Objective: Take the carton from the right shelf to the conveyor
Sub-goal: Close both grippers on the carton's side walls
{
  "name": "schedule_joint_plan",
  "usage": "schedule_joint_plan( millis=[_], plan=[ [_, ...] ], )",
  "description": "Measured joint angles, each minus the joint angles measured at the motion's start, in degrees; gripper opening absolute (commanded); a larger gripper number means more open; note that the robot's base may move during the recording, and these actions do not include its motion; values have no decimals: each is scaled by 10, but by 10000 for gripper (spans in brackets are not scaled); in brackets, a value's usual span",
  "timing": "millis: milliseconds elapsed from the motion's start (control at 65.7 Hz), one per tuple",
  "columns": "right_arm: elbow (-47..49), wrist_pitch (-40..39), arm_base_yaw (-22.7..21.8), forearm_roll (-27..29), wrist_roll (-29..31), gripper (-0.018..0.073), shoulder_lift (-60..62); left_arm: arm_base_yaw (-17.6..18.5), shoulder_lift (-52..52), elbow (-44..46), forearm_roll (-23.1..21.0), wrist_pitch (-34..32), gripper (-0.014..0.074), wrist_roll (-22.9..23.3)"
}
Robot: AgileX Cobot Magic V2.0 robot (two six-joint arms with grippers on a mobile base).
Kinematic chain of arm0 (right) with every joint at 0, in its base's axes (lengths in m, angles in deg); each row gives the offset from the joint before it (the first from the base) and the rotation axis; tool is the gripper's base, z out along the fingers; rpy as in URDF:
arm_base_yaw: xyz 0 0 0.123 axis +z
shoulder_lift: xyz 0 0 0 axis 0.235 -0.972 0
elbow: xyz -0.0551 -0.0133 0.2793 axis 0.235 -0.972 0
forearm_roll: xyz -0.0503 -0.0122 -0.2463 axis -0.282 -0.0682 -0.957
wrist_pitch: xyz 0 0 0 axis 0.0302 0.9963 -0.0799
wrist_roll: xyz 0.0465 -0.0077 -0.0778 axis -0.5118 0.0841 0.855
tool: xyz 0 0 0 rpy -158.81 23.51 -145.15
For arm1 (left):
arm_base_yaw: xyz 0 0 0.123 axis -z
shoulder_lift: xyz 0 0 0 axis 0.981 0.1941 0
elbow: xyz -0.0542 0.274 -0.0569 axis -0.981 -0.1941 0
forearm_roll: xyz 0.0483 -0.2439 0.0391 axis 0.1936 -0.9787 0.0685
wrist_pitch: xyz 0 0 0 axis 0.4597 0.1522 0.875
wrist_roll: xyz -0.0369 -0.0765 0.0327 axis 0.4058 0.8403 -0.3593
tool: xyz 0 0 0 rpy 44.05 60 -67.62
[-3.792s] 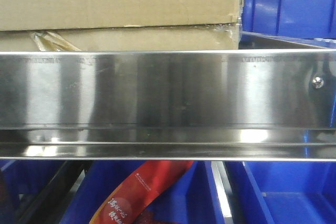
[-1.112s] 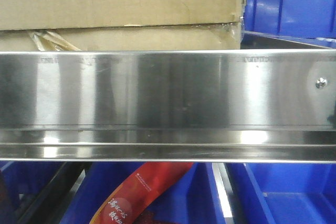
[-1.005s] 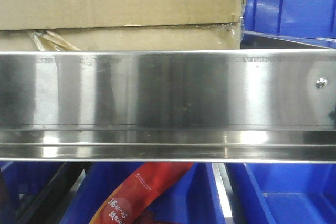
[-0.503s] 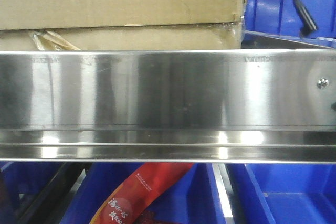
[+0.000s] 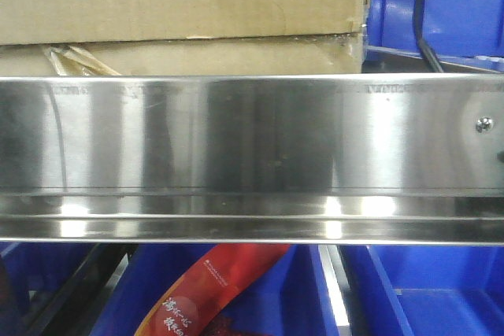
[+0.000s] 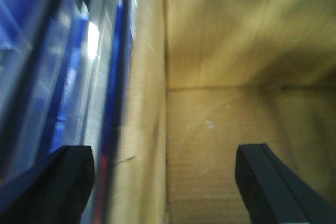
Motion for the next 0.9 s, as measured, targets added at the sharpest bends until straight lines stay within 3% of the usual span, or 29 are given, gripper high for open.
schedule_joint_plan(
  millis=[91,168,228,320,365,716,898],
  plan=[
    [0,0,0,0,-1,524,-6,0,8,0,-2,1,431,0],
    [0,0,-4,0,-1,420,-9,0,12,0,-2,9,334,0],
    [0,2,-9,0,-1,287,-10,0,16,0,-1,15,188,0],
    [0,7,-14,0,-1,19,-11,0,17,0,7,20,-43,0],
    [0,8,-17,0,-2,-91,-11,-3,17,0,8,22,-4,0],
    [2,17,-19,-3,-8,-70,-11,-3,10,13,-12,31,1,0],
    [13,29,-20,1,-9,-70,27,3,-20,51,-29,79,-9,0]
  ],
)
